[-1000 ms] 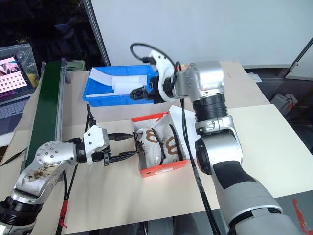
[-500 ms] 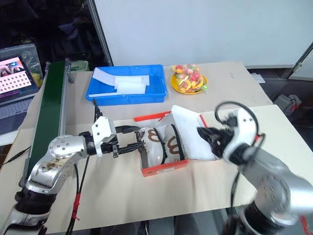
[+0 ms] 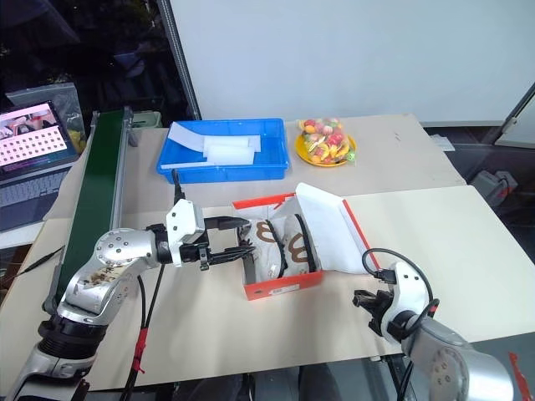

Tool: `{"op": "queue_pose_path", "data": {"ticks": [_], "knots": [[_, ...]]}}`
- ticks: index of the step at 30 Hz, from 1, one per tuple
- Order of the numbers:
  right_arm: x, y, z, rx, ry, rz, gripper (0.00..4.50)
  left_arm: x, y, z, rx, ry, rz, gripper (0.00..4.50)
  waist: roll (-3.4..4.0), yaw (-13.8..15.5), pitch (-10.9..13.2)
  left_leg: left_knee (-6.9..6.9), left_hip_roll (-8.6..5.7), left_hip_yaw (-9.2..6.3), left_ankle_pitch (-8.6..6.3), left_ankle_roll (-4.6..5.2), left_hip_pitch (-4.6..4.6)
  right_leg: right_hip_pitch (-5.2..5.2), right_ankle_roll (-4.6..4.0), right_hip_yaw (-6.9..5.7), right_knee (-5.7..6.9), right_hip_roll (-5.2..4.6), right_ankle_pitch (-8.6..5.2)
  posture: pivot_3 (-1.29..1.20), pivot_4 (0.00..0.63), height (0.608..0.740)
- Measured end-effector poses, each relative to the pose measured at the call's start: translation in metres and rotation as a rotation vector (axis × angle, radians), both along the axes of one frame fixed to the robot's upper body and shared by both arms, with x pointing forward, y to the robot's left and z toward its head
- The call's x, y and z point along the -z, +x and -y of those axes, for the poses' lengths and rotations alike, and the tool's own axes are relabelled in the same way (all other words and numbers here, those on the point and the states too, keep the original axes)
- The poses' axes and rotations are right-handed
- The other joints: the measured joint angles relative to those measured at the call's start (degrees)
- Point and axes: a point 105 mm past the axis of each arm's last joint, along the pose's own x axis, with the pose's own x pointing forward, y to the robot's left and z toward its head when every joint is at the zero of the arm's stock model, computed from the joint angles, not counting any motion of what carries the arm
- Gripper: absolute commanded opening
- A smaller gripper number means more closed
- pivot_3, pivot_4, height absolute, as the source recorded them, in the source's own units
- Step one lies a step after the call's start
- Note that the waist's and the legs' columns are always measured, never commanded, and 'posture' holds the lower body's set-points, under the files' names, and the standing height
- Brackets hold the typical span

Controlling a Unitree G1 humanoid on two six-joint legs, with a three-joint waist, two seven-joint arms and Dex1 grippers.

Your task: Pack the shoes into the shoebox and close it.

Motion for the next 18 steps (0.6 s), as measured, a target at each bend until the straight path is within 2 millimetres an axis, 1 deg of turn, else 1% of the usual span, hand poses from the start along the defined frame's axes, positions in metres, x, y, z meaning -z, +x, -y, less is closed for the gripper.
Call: {"op": "queue_pose_path", "data": {"ticks": [3, 7, 8, 9, 11, 13, 15, 18], "knots": [[0.007, 0.005, -0.003, 0.060, 0.050, 0.010, 0.11, -0.002, 0.002, -0.002, -0.016, -0.006, 0.007, 2.80, 0.01, 0.1, 0.0, -0.07, 0.01, -0.02, 0.03, -0.07, -0.07, -0.07, 0.00, -0.01, -0.05, 0.01, 0.00, 0.00, 0.150, 0.724], [0.016, 0.008, -0.009, 0.095, 0.112, 0.000, 0.11, -0.003, 0.002, -0.002, -0.018, -0.007, 0.011, 2.80, 0.00, 0.1, 0.0, -0.12, 0.01, -0.03, 0.03, -0.05, -0.09, -0.07, 0.00, -0.04, -0.14, 0.01, 0.00, 0.00, 0.150, 0.724], [0.019, 0.014, -0.013, 0.137, 0.179, 0.005, 0.11, -0.004, 0.003, -0.002, -0.018, -0.008, 0.015, 2.80, 0.00, 0.0, 0.0, -0.14, 0.01, -0.02, 0.02, -0.05, -0.09, -0.08, 0.00, -0.03, -0.15, 0.02, 0.00, 0.00, 0.150, 0.724], [0.020, 0.021, -0.018, 0.189, 0.282, 0.023, 0.11, -0.005, 0.003, -0.002, -0.018, -0.008, 0.017, 2.80, 0.00, -0.2, 0.0, -0.16, 0.03, -0.02, 0.02, -0.04, -0.07, -0.06, -0.01, -0.01, -0.16, 0.03, 0.01, 0.00, 0.150, 0.724], [0.014, 0.036, -0.012, 0.243, 0.384, 0.064, 0.11, -0.009, 0.004, 0.001, -0.010, -0.017, 0.031, 2.80, 0.26, 0.0, 0.1, -0.17, 0.00, -0.05, -0.01, 0.03, -0.12, -0.08, 0.02, 0.01, -0.35, 0.04, 0.17, 0.00, 0.150, 0.724], [-0.001, 0.054, 0.003, 0.368, 0.541, 0.176, 0.11, -0.011, 0.004, 0.001, -0.014, -0.018, 0.038, 2.80, 0.29, 0.0, 0.1, -0.22, 0.02, -0.07, 0.04, -0.06, -0.13, -0.10, 0.00, -0.06, -0.38, 0.10, 0.19, 0.00, 0.150, 0.724], [-0.005, 0.061, 0.005, 0.405, 0.638, 0.210, 0.11, -0.012, 0.005, 0.001, -0.015, -0.018, 0.041, 2.80, 0.31, 0.0, 0.1, -0.30, 0.07, -0.14, 0.17, -0.28, -0.13, -0.12, -0.01, -0.14, -0.38, 0.14, 0.18, 0.00, 0.150, 0.724], [-0.002, 0.065, 0.016, 0.505, 0.747, 0.229, 0.11, -0.012, 0.005, 0.001, -0.015, -0.018, 0.042, 2.80, 0.32, -0.1, 0.1, -0.32, 0.06, -0.11, 0.17, -0.28, -0.21, -0.15, -0.01, -0.13, -0.39, 0.11, 0.18, 0.00, 0.150, 0.724]]}}
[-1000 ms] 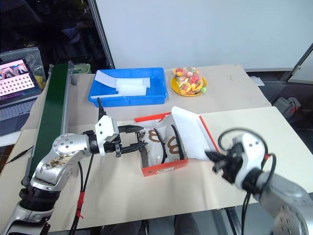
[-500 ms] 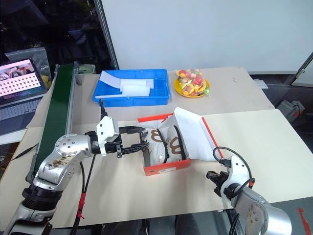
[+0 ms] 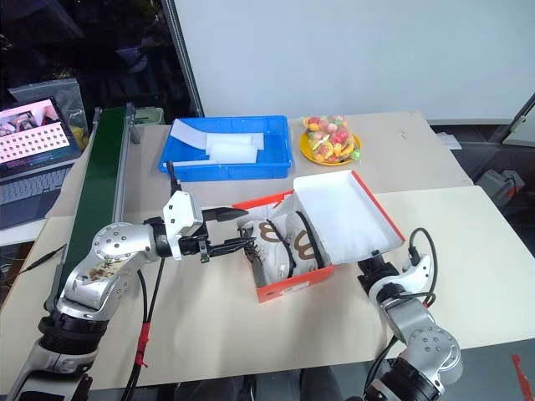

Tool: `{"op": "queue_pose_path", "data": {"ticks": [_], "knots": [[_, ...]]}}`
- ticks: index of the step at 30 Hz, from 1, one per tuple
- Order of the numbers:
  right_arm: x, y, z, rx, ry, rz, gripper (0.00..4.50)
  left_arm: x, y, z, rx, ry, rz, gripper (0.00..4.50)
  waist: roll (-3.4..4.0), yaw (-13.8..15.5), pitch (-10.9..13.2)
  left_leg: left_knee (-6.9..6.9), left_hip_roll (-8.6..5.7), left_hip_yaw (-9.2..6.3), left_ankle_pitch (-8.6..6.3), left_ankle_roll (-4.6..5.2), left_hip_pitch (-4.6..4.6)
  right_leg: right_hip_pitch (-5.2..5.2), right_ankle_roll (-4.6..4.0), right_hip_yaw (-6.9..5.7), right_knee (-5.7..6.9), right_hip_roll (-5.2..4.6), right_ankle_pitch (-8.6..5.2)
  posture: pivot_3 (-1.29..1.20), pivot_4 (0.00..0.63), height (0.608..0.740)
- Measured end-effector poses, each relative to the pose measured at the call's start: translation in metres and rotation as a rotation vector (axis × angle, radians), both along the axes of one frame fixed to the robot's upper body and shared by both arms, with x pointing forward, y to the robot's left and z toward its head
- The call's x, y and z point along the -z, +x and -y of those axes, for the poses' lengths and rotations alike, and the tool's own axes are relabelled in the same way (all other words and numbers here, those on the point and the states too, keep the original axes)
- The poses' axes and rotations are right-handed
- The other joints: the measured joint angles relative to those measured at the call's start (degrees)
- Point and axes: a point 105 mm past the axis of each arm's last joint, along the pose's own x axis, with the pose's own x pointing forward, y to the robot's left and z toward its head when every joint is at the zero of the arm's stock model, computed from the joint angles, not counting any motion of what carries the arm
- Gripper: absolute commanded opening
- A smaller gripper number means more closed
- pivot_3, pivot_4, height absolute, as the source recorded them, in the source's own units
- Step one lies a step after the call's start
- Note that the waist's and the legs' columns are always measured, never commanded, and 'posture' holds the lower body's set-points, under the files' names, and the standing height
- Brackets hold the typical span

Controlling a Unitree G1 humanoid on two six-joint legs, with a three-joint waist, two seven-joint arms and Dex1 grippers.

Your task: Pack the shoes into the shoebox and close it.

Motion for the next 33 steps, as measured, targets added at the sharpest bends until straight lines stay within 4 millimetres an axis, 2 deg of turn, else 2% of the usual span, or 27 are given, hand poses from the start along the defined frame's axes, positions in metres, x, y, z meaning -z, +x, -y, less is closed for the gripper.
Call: {"op": "queue_pose_path", "data": {"ticks": [5, 9, 11, 15, 17, 20, 24, 26, 28, 30, 33], "knots": [[-0.009, 0.006, 0.000, 0.037, 0.088, 0.057, 0.11, 0.000, 0.000, 0.000, 0.000, 0.002, 0.001, 2.80, 0.00, -0.3, 0.0, 0.01, 0.00, 0.05, -0.05, 0.09, -0.06, 0.03, 0.02, 0.03, -0.01, 0.00, 0.00, 0.00, 0.150, 0.724], [-0.024, 0.006, -0.020, -0.052, 0.100, 0.140, 0.11, 0.000, 0.000, -0.001, -0.002, 0.009, 0.005, 2.80, 0.03, -0.4, 0.0, 0.01, 0.02, 0.05, -0.08, 0.13, -0.05, 0.02, 0.02, 0.03, -0.06, 0.01, 0.00, 0.00, 0.150, 0.724], [-0.045, 0.005, -0.031, -0.122, 0.053, 0.233, 0.11, 0.000, 0.000, -0.001, -0.003, 0.013, 0.006, 2.80, 0.11, -0.4, 0.1, 0.03, 0.00, 0.09, -0.17, 0.31, -0.06, 0.02, 0.03, 0.07, -0.06, -0.01, 0.00, 0.00, 0.150, 0.724], [-0.093, -0.007, -0.072, -0.365, -0.104, 0.442, 0.11, 0.000, 0.000, -0.002, -0.003, 0.018, 0.007, 2.80, 0.11, -0.6, 0.1, 0.05, 0.01, 0.08, -0.19, 0.33, -0.05, 0.03, 0.04, 0.04, -0.08, 0.03, -0.01, 0.00, 0.150, 0.724], [-0.116, -0.015, -0.083, -0.460, -0.208, 0.548, 0.11, 0.000, 0.000, -0.002, -0.004, 0.018, 0.007, 2.80, 0.11, -0.4, 0.1, 0.08, 0.00, 0.06, -0.19, 0.33, -0.04, 0.07, 0.05, -0.01, -0.12, 0.03, -0.01, 0.00, 0.150, 0.724], [-0.132, -0.028, -0.099, -0.615, -0.374, 0.633, 0.11, 0.000, 0.000, -0.002, -0.005, 0.018, 0.006, 2.80, 0.10, -0.1, 0.1, 0.09, -0.01, 0.05, -0.18, 0.31, -0.04, 0.07, 0.07, -0.04, -0.17, 0.03, -0.03, 0.00, 0.150, 0.724], [-0.128, -0.040, -0.124, -0.834, -0.535, 0.644, 0.11, 0.000, 0.000, -0.002, -0.006, 0.015, 0.009, 2.80, 0.07, 0.0, 0.1, 0.11, -0.01, 0.07, -0.17, 0.31, -0.05, 0.09, 0.07, -0.03, -0.26, 0.01, -0.03, 0.00, 0.150, 0.724], [-0.123, -0.038, -0.128, -0.898, -0.649, 0.615, 0.11, -0.001, 0.000, -0.001, -0.006, 0.014, 0.012, 2.80, 0.06, 0.0, 0.1, 0.14, -0.02, 0.09, -0.18, 0.31, -0.05, 0.09, 0.07, -0.01, -0.27, -0.01, -0.03, 0.00, 0.150, 0.724], [-0.117, -0.028, -0.127, -0.921, -0.798, 0.566, 0.11, -0.001, 0.001, -0.003, -0.028, 0.010, 0.011, 2.80, 0.05, 0.0, 0.1, 0.15, -0.01, 0.09, -0.17, 0.30, -0.03, 0.11, 0.07, -0.01, -0.27, 0.00, -0.03, 0.00, 0.150, 0.724], [-0.107, -0.019, -0.127, -0.929, -0.866, 0.513, 0.11, 0.001, 0.004, -0.013, -0.088, 0.001, 0.003, 2.80, 0.03, -0.1, 0.1, 0.11, 0.02, 0.06, -0.14, 0.26, -0.04, 0.07, 0.06, -0.03, -0.26, 0.01, -0.03, 0.00, 0.150, 0.724], [-0.096, -0.014, -0.131, -0.938, -0.856, 0.475, 0.11, 0.003, 0.010, -0.040, -0.214, 0.005, -0.011, 2.80, 0.00, 0.0, 0.1, 0.11, 0.02, 0.06, -0.12, 0.21, -0.14, -0.03, 0.06, -0.01, -0.25, 0.00, -0.03, 0.00, 0.150, 0.724]]}}
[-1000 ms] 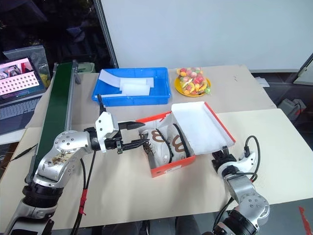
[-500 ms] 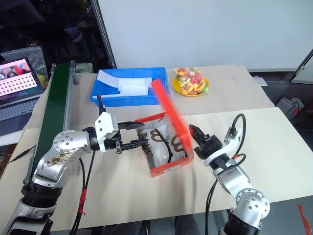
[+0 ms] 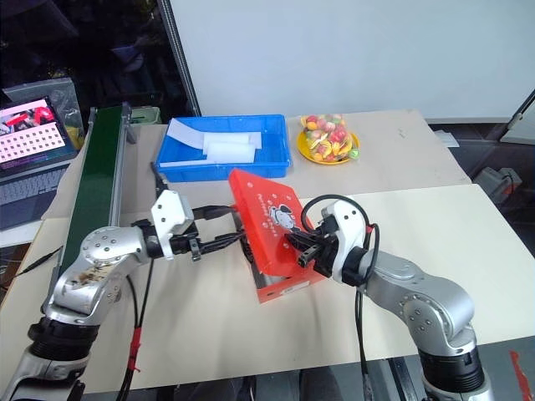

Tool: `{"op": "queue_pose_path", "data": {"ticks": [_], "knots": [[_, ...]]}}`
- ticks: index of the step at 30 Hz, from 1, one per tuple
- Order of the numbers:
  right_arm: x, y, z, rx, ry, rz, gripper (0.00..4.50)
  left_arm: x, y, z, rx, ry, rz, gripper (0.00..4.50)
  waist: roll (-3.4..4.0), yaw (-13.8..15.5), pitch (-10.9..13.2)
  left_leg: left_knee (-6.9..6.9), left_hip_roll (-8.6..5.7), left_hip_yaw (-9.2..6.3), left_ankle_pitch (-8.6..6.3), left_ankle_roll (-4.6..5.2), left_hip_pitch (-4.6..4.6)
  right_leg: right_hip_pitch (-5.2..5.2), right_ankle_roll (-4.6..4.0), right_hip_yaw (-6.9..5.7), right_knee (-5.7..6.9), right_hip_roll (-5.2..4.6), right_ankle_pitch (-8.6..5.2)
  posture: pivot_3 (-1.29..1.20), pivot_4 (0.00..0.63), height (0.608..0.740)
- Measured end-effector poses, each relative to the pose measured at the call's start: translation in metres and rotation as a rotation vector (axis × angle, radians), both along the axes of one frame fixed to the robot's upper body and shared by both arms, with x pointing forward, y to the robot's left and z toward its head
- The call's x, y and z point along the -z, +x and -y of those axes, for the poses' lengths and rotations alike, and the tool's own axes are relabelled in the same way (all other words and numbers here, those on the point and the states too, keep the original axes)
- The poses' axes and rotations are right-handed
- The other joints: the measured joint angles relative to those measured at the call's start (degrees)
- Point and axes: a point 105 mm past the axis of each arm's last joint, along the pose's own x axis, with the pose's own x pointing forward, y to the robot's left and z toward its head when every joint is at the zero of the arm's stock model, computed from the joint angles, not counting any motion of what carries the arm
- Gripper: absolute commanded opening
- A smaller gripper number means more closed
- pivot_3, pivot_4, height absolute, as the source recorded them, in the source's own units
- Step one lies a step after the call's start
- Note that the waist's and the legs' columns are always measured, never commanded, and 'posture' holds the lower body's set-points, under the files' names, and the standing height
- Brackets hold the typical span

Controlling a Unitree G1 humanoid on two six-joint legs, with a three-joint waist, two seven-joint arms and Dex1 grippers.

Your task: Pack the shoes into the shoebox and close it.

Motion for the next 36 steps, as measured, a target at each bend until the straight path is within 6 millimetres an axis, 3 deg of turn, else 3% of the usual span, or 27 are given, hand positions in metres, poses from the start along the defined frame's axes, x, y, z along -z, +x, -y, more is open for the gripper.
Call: {"op": "queue_pose_path", "data": {"ticks": [3, 6, 11, 17, 29, 33, 36], "knots": [[0.001, 0.005, -0.001, 0.008, -0.004, -0.003, 0.11, 0.004, 0.002, -0.035, -0.144, 0.031, -0.007, 2.80, -0.01, -0.1, 0.0, 0.00, -0.02, 0.00, -0.02, 0.03, -0.01, 0.02, 0.01, 0.00, -0.07, -0.04, 0.01, 0.00, 0.150, 0.724], [0.001, 0.012, 0.001, 0.026, -0.005, -0.008, 0.11, 0.010, -0.005, -0.054, -0.219, 0.042, -0.022, 2.80, -0.03, 0.3, 0.0, -0.02, -0.02, -0.02, -0.04, 0.05, -0.02, 0.02, 0.01, -0.04, -0.16, -0.06, 0.01, 0.00, 0.150, 0.724], [0.002, 0.019, -0.010, -0.010, 0.001, -0.020, 0.11, 0.009, -0.020, -0.037, -0.162, 0.045, -0.012, 2.80, -0.05, 0.8, 0.0, 0.00, -0.03, -0.05, -0.04, 0.06, -0.06, 0.06, 0.01, -0.07, -0.20, -0.08, 0.01, 0.00, 0.150, 0.724], [0.035, 0.018, -0.014, -0.031, -0.130, -0.094, 0.11, 0.010, -0.025, -0.025, -0.130, 0.037, -0.020, 2.80, -0.05, 0.4, 0.0, -0.02, -0.02, -0.03, -0.04, 0.05, -0.05, 0.03, 0.01, -0.06, -0.18, -0.08, 0.01, 0.00, 0.150, 0.724], [0.036, 0.022, -0.019, -0.021, -0.177, -0.059, 0.11, 0.012, -0.017, -0.012, -0.194, -0.061, -0.038, 2.80, -0.11, 0.1, 0.0, 0.01, -0.02, -0.03, -0.03, 0.04, 0.07, 0.13, 0.01, -0.03, -0.13, -0.06, 0.01, 0.00, 0.150, 0.724], [0.022, 0.028, -0.007, 0.021, -0.084, -0.070, 0.11, 0.008, -0.010, -0.015, -0.265, -0.105, -0.032, 2.80, -0.13, 0.2, 0.0, 0.01, -0.03, -0.04, -0.03, 0.03, 0.02, 0.10, 0.01, -0.04, -0.14, -0.06, 0.01, 0.00, 0.150, 0.724], [-0.028, 0.042, 0.010, 0.079, 0.129, 0.015, 0.11, -0.001, 0.002, -0.019, -0.377, -0.176, -0.011, 2.80, -0.13, 0.3, 0.0, 0.02, -0.04, -0.04, -0.03, 0.03, -0.02, 0.08, 0.03, -0.04, -0.14, -0.06, 0.02, 0.00, 0.150, 0.724]]}}
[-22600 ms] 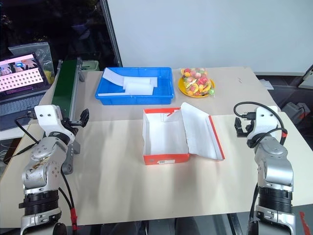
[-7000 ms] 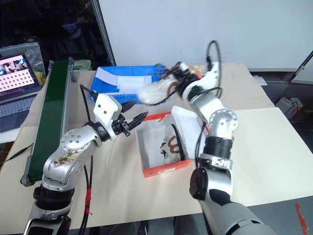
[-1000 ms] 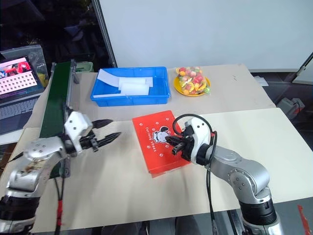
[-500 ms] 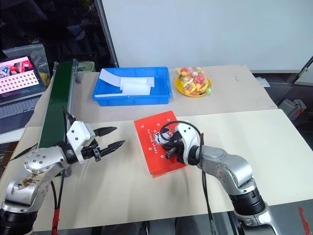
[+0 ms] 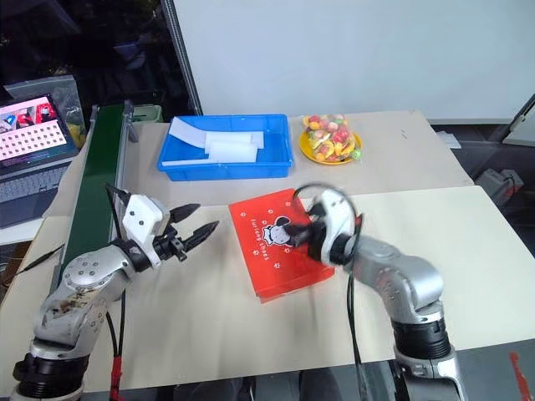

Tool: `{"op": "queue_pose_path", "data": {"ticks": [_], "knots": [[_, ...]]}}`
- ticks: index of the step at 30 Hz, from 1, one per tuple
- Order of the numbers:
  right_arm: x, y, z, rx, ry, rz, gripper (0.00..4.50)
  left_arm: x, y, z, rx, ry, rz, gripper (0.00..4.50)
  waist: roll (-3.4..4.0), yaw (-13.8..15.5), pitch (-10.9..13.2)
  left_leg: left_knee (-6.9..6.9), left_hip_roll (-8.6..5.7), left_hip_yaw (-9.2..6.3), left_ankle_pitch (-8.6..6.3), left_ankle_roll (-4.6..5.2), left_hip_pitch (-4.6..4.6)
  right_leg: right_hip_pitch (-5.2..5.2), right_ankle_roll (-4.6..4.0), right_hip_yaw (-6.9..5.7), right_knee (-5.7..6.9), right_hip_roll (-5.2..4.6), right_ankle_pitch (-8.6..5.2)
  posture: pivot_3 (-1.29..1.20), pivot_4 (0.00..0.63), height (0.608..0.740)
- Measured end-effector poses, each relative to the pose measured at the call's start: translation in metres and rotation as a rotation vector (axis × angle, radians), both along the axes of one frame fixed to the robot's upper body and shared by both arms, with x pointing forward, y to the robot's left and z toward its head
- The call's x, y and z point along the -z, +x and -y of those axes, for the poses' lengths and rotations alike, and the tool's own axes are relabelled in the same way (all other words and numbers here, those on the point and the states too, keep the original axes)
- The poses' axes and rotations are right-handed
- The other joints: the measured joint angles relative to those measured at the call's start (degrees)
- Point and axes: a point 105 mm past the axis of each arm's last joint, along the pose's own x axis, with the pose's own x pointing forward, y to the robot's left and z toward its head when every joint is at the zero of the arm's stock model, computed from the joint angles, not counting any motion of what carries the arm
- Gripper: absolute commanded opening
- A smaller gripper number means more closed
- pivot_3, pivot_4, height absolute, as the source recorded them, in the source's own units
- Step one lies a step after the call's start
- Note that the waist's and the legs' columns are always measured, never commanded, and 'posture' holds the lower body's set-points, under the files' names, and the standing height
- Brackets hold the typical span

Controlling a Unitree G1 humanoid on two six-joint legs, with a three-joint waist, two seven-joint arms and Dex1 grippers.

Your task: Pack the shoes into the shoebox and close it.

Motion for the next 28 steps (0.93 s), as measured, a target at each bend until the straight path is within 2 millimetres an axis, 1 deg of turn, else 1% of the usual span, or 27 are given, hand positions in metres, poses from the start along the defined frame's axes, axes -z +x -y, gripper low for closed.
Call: {"op": "queue_pose_path", "data": {"ticks": [2, 3, 5, 6, 8, 9, 10, 11, 12, 14, 15, 18, 21, 25, 28], "knots": [[-0.034, 0.006, 0.021, 0.055, 0.105, 0.084, 0.11, -0.006, 0.009, -0.005, -0.098, -0.041, 0.021, 2.80, 0.00, 0.1, 0.0, -0.02, 0.00, -0.02, 0.00, 0.00, 0.00, 0.02, 0.00, -0.03, 0.01, 0.01, 0.00, 0.00, 0.150, 0.724], [-0.044, 0.008, 0.034, 0.093, 0.130, 0.115, 0.11, -0.007, 0.014, -0.010, -0.157, -0.066, 0.020, 2.80, 0.00, 0.2, 0.0, -0.03, 0.00, -0.04, 0.00, 0.00, 0.00, 0.02, 0.00, -0.07, 0.03, 0.01, 0.00, 0.00, 0.150, 0.724], [-0.046, 0.013, 0.052, 0.167, 0.128, 0.127, 0.11, -0.005, 0.019, -0.021, -0.245, -0.096, 0.007, 2.80, -0.02, 0.3, 0.0, -0.04, 0.00, -0.03, -0.01, 0.01, -0.01, 0.03, 0.00, -0.07, 0.21, 0.01, 0.00, 0.00, 0.150, 0.724], [-0.040, 0.017, 0.064, 0.230, 0.092, 0.123, 0.11, -0.002, 0.021, -0.026, -0.289, -0.108, -0.007, 2.80, -0.02, 0.3, 0.0, -0.04, -0.02, 0.00, -0.01, 0.01, -0.05, 0.00, 0.00, -0.06, 0.23, -0.01, 0.00, 0.00, 0.150, 0.724], [-0.020, 0.027, 0.089, 0.363, -0.017, 0.093, 0.11, 0.003, 0.025, -0.035, -0.367, -0.128, -0.024, 2.80, -0.02, 0.3, 0.0, -0.03, -0.04, 0.04, -0.01, 0.02, -0.09, -0.02, 0.01, -0.05, 0.22, -0.04, 0.00, 0.00, 0.150, 0.724], [-0.012, 0.030, 0.098, 0.408, -0.066, 0.082, 0.11, 0.006, 0.027, -0.039, -0.395, -0.131, -0.029, 2.80, -0.02, 0.2, 0.0, -0.03, -0.04, 0.06, -0.01, 0.02, -0.11, -0.06, 0.01, -0.04, 0.20, -0.04, 0.00, 0.00, 0.150, 0.724], [0.002, 0.033, 0.108, 0.455, -0.142, 0.068, 0.11, 0.008, 0.028, -0.046, -0.440, -0.132, -0.033, 2.80, -0.02, 0.1, 0.0, -0.03, -0.04, 0.09, -0.01, 0.02, -0.11, -0.07, 0.01, -0.02, 0.21, -0.03, 0.00, 0.00, 0.150, 0.724], [0.012, 0.035, 0.113, 0.480, -0.177, 0.053, 0.11, 0.010, 0.029, -0.051, -0.472, -0.133, -0.035, 2.80, -0.02, 0.0, 0.0, -0.03, -0.03, 0.08, -0.01, 0.01, -0.11, -0.07, 0.01, -0.03, 0.21, -0.02, 0.00, 0.00, 0.150, 0.724], [0.026, 0.036, 0.118, 0.500, -0.219, 0.032, 0.11, 0.013, 0.030, -0.059, -0.512, -0.141, -0.042, 2.80, -0.02, -0.1, 0.0, -0.03, -0.01, 0.11, 0.00, 0.00, -0.11, -0.09, 0.01, -0.01, 0.21, -0.02, 0.00, 0.00, 0.150, 0.724], [0.043, 0.036, 0.120, 0.502, -0.269, 0.007, 0.11, 0.016, 0.031, -0.065, -0.550, -0.145, -0.047, 2.80, -0.02, -0.1, 0.0, -0.02, -0.01, 0.13, 0.01, -0.02, -0.12, -0.10, 0.01, 0.02, 0.22, -0.02, 0.00, 0.00, 0.150, 0.724], [0.046, 0.036, 0.119, 0.500, -0.292, 0.013, 0.11, 0.016, 0.032, -0.068, -0.561, -0.143, -0.047, 2.80, -0.02, -0.1, 0.0, 0.00, -0.01, 0.13, 0.01, -0.02, -0.12, -0.10, 0.01, 0.03, 0.22, -0.02, 0.00, 0.00, 0.150, 0.724], [0.042, 0.039, 0.116, 0.507, -0.323, 0.075, 0.11, 0.012, 0.038, -0.070, -0.571, -0.143, -0.025, 2.80, -0.02, 0.0, 0.0, 0.08, -0.02, 0.11, 0.03, -0.05, -0.12, -0.08, 0.01, 0.01, 0.17, -0.02, 0.01, 0.00, 0.150, 0.724], [0.040, 0.040, 0.116, 0.513, -0.339, 0.099, 0.11, 0.007, 0.040, -0.073, -0.582, -0.143, 0.002, 2.80, -0.02, 0.0, 0.0, 0.07, -0.02, 0.11, 0.03, -0.05, -0.12, -0.08, 0.01, 0.02, 0.20, -0.03, 0.01, 0.00, 0.150, 0.724], [0.041, 0.041, 0.115, 0.516, -0.334, 0.102, 0.11, 0.005, 0.044, -0.091, -0.656, -0.175, 0.005, 2.80, -0.02, 0.0, 0.0, 0.06, -0.02, 0.10, 0.03, -0.05, -0.13, -0.09, 0.01, 0.00, 0.24, -0.02, 0.01, 0.00, 0.150, 0.724], [0.041, 0.040, 0.116, 0.522, -0.333, 0.102, 0.11, 0.005, 0.044, -0.100, -0.691, -0.190, 0.007, 2.80, -0.02, 0.0, 0.0, 0.05, -0.02, 0.10, 0.03, -0.05, -0.13, -0.09, 0.02, 0.01, 0.24, -0.02, 0.01, 0.00, 0.150, 0.724]]}}
